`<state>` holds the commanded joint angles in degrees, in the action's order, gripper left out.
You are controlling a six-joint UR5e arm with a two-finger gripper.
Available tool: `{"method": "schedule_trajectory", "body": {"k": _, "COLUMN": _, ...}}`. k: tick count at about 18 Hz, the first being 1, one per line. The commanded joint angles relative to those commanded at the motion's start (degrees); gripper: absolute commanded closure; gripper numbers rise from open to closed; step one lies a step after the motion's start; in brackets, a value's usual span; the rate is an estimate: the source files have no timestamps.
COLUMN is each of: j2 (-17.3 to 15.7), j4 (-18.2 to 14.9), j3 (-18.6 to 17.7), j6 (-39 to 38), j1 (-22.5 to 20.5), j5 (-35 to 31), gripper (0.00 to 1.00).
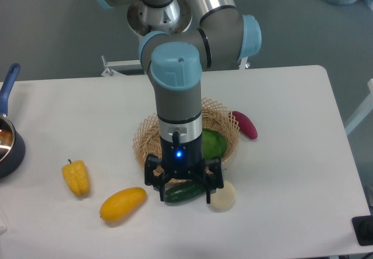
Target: Pick up the mango from the table
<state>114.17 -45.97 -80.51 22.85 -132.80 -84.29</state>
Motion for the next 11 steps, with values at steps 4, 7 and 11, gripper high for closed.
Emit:
{"method": "schedule_trajectory", "body": {"k": 4, "j2": -0.26, "j4": -0.08, "j3": -0.79, "j6": 0.18, "j1": 0.61, "j5": 0.00, "gripper": 0.00}}
{"method": "schedule_trajectory", "body": {"k": 7, "j2": -0.17, "j4": -0.35, "j3": -0.97, "j6": 1.84, "j1": 1.05, "j5": 0.00, "gripper": 0.00}}
{"method": "schedule_trajectory", "body": {"k": 11, "j2": -0.44, "j4": -0.43, "j3": -4.73, "j6": 12.80, "j1": 2.46, "j5": -0.09, "gripper": 0.00}}
